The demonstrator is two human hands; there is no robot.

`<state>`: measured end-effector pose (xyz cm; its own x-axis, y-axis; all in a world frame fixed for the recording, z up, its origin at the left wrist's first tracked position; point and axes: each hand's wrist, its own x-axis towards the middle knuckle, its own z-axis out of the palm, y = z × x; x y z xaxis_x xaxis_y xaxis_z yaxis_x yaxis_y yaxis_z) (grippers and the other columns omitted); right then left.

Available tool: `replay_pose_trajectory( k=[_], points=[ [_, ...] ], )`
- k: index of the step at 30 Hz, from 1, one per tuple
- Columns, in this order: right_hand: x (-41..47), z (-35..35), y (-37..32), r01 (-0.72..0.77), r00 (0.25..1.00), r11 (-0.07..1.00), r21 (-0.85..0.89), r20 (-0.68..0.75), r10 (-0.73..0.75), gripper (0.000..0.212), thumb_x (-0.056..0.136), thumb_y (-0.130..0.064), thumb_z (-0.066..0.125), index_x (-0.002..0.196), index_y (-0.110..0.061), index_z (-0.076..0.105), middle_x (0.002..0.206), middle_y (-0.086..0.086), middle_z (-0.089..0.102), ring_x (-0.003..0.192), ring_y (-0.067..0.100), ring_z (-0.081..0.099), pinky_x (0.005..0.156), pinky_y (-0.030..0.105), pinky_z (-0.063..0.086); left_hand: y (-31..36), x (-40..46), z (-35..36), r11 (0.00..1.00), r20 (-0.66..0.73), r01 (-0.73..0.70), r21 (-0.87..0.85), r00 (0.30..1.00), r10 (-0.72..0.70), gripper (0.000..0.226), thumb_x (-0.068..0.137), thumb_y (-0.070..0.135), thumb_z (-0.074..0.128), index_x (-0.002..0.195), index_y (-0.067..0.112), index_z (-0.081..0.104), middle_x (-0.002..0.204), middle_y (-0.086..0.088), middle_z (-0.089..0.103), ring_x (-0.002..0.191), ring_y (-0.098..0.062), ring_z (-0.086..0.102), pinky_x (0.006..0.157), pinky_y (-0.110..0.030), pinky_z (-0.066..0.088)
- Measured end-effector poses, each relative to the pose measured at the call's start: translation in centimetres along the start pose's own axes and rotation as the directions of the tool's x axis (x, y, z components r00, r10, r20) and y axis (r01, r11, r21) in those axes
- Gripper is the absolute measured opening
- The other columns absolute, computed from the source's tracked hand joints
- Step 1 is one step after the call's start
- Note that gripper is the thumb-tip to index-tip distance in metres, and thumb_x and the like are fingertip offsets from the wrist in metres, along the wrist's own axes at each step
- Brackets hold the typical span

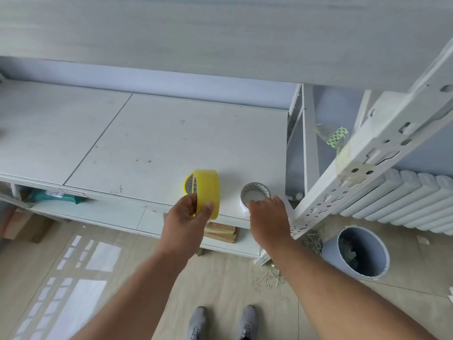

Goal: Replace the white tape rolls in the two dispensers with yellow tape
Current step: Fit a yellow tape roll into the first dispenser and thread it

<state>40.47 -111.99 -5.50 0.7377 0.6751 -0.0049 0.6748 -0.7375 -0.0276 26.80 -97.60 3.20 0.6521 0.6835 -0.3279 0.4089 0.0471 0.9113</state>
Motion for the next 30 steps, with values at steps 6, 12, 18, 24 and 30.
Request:
replay_pose_trajectory(
  k=[6, 12, 18, 24, 30],
  points=[
    [-1.0, -3.4, -2.8, 0.05, 0.97, 0.953, 0.3, -0.243, 0.026, 0.033, 0.084, -0.012, 0.075, 0.116, -0.009, 0.067, 0.109, 0.008, 0.073, 0.107, 0.032, 0.067, 0.101, 0.046, 0.052, 0.2, -0.7, -1.2, 0.995, 0.003, -0.006, -0.096, 1.0, 0.006, 0.011, 0.1, 0.024, 0.07, 0.11, 0.025, 0.075, 0.1, 0.005, 0.082, 0.097, -0.01, 0.074, 0.082, -0.025, 0.05],
    [-0.8, -11.1, -12.1, -0.181, 0.983, 0.208, 0.961, 0.183, 0.012, 0.026, 0.105, -0.037, 0.052, 0.114, -0.024, 0.074, 0.103, -0.007, 0.077, 0.095, 0.008, 0.068, 0.081, 0.024, 0.055, 0.9, -1.9, -6.4, 0.972, -0.049, -0.036, -0.231, 0.998, 0.025, 0.012, 0.101, 0.02, 0.069, 0.11, 0.021, 0.077, 0.1, 0.001, 0.084, 0.092, -0.011, 0.077, 0.083, -0.029, 0.053],
    [-0.1, -13.2, -22.9, -0.163, 0.969, 0.128, 0.978, 0.184, -0.166, 0.037, 0.095, -0.034, 0.047, 0.107, -0.011, 0.074, 0.091, 0.027, 0.066, 0.089, 0.047, 0.058, 0.092, 0.055, 0.058, -0.2, -4.1, -16.2, 0.944, -0.181, -0.071, -0.322, 0.983, 0.012, 0.014, 0.103, 0.022, 0.067, 0.113, 0.02, 0.075, 0.103, 0.002, 0.084, 0.098, -0.009, 0.078, 0.077, -0.016, 0.051],
    [-1.4, -13.5, -35.4, -0.111, 0.946, 0.258, 0.96, 0.181, -0.268, 0.03, 0.101, -0.031, 0.053, 0.091, -0.009, 0.071, 0.062, -0.012, 0.054, 0.063, 0.011, 0.049, 0.059, 0.042, 0.048, -3.9, -6.4, -27.2, 0.899, -0.341, -0.109, -0.424, 0.939, -0.047, 0.016, 0.108, 0.027, 0.057, 0.109, 0.028, 0.073, 0.082, 0.019, 0.079, 0.071, 0.009, 0.067, 0.066, -0.012, 0.048],
    [-3.1, -13.1, -46.4, -0.054, 0.895, 0.25, 0.967, 0.158, -0.418, 0.03, 0.104, -0.03, 0.053, 0.084, -0.026, 0.075, 0.071, -0.016, 0.069, 0.074, 0.012, 0.064, 0.071, 0.037, 0.054, -7.2, -9.0, -36.4, 0.87, -0.473, -0.142, -0.473, 0.874, -0.114, 0.025, 0.109, 0.031, 0.054, 0.121, 0.028, 0.075, 0.108, 0.01, 0.081, 0.089, 0.001, 0.069, 0.078, -0.022, 0.045]
  ],
)
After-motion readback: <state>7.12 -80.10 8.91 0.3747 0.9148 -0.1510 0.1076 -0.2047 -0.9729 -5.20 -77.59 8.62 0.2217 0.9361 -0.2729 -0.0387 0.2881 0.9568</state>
